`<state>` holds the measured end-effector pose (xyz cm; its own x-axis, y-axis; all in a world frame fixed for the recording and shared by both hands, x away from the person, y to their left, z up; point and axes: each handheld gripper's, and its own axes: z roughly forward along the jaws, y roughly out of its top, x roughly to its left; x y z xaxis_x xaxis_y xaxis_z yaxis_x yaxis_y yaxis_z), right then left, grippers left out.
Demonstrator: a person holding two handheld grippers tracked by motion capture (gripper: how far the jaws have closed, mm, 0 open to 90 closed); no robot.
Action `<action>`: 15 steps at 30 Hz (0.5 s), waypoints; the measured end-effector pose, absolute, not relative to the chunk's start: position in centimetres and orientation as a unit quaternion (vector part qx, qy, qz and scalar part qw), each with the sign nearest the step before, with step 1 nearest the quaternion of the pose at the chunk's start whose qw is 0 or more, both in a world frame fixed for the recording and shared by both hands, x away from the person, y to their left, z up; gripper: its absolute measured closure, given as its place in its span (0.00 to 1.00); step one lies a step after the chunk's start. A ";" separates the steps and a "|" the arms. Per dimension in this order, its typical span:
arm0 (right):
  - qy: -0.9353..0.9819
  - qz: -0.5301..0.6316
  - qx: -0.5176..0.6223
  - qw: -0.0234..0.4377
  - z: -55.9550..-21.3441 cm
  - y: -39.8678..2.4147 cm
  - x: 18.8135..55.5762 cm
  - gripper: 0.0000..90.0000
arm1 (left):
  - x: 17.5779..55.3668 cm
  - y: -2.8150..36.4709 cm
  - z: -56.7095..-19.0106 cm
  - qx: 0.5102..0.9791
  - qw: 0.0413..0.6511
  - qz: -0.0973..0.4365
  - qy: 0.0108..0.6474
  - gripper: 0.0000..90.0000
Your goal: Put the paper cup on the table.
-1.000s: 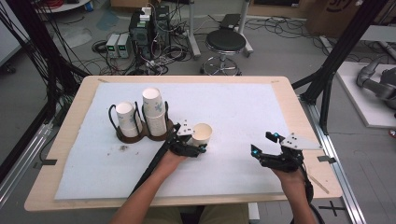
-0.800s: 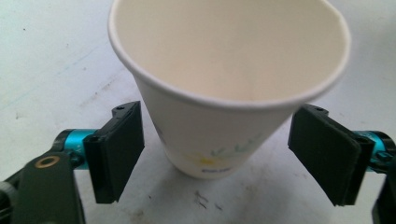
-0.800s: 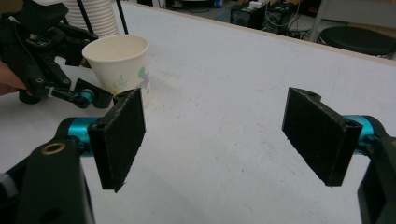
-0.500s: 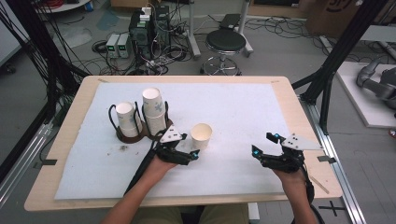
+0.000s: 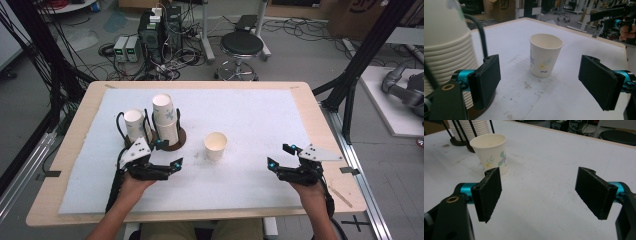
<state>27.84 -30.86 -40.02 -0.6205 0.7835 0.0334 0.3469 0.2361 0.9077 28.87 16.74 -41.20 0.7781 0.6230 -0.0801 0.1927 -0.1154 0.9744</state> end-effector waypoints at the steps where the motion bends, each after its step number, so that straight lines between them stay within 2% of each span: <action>1: 0.754 0.492 0.374 0.222 -40.0 -30.8 27.9 0.24 | 28.6 17.1 -41.1 0.721 0.605 0.183 0.285 0.20; 15: 0.750 0.492 0.375 0.232 -39.7 -30.8 26.8 0.24 | 27.1 21.6 -41.1 0.684 0.619 0.212 0.321 0.20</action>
<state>26.84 -30.78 -39.70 -0.6113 0.7911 0.0220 0.3351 0.2336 0.9128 27.13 21.57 -41.08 0.7032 0.7029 -0.1072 0.1768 -0.0269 0.9839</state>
